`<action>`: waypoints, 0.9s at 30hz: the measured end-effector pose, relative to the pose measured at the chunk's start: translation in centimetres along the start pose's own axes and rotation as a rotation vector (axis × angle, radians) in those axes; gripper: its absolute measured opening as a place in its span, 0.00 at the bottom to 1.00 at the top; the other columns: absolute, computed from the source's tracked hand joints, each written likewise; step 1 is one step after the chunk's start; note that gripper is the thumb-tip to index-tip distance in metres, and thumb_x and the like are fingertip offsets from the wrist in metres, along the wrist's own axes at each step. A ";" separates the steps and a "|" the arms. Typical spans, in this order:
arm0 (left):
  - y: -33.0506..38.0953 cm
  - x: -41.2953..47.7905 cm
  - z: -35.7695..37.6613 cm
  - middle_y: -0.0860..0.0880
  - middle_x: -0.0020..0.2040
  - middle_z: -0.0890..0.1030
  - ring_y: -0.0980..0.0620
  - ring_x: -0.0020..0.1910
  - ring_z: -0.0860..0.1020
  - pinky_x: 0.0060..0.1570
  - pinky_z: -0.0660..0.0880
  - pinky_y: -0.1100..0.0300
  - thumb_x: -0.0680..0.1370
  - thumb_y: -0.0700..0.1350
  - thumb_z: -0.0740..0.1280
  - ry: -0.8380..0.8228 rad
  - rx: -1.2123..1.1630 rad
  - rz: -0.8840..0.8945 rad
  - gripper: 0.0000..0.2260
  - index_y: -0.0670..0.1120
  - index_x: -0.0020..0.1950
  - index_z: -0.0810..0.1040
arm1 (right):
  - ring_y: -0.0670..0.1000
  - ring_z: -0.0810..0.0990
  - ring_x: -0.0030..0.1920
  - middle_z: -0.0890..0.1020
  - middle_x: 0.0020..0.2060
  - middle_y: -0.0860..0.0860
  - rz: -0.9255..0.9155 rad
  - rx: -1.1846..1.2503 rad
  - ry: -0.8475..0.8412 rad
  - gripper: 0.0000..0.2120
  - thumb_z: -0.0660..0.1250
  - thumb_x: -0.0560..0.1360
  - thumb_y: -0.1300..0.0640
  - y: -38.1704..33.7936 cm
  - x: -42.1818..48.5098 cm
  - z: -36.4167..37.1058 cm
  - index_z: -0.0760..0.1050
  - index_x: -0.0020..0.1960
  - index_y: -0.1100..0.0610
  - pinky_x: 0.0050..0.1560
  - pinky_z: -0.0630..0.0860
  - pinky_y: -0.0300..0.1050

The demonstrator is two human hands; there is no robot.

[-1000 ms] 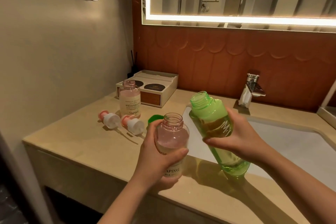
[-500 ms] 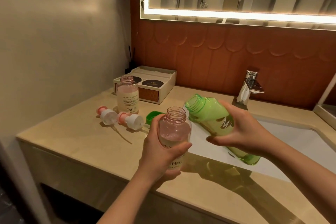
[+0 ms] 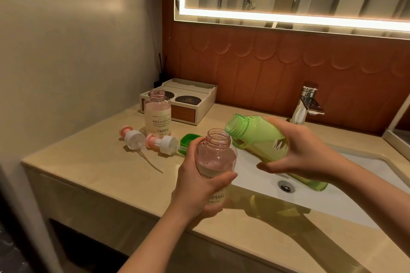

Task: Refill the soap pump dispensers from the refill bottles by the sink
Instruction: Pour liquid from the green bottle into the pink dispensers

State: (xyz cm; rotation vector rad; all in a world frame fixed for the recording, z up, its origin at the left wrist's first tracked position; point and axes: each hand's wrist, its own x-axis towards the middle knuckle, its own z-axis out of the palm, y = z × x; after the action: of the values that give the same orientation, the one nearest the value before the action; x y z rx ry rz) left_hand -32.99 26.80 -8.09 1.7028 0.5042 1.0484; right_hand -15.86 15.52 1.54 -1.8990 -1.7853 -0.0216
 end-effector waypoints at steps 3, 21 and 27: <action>-0.1 0.0 0.0 0.59 0.59 0.75 0.58 0.59 0.74 0.54 0.74 0.63 0.60 0.49 0.78 -0.007 -0.001 -0.002 0.35 0.60 0.62 0.65 | 0.45 0.77 0.56 0.79 0.56 0.41 -0.004 -0.052 -0.010 0.39 0.73 0.57 0.41 -0.1 0.1 -0.3 0.65 0.67 0.38 0.55 0.76 0.52; -0.1 0.1 0.0 0.60 0.58 0.75 0.59 0.58 0.75 0.50 0.74 0.67 0.59 0.51 0.76 -0.009 -0.015 0.003 0.34 0.60 0.61 0.65 | 0.46 0.76 0.51 0.78 0.53 0.42 -0.010 -0.254 -0.078 0.35 0.76 0.60 0.44 -1.6 0.5 -2.5 0.67 0.64 0.41 0.49 0.77 0.53; 0.0 0.1 0.0 0.61 0.58 0.75 0.62 0.57 0.74 0.48 0.73 0.72 0.59 0.51 0.76 -0.008 -0.014 0.009 0.34 0.60 0.61 0.65 | 0.46 0.75 0.51 0.78 0.53 0.42 -0.002 -0.273 -0.078 0.36 0.76 0.60 0.45 -1.8 0.5 -2.6 0.67 0.65 0.41 0.50 0.76 0.52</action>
State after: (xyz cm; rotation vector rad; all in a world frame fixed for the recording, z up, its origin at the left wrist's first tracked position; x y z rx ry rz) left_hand -32.94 26.89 -8.06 1.6979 0.4829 1.0486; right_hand -16.63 14.99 4.64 -2.1117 -1.9170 -0.2042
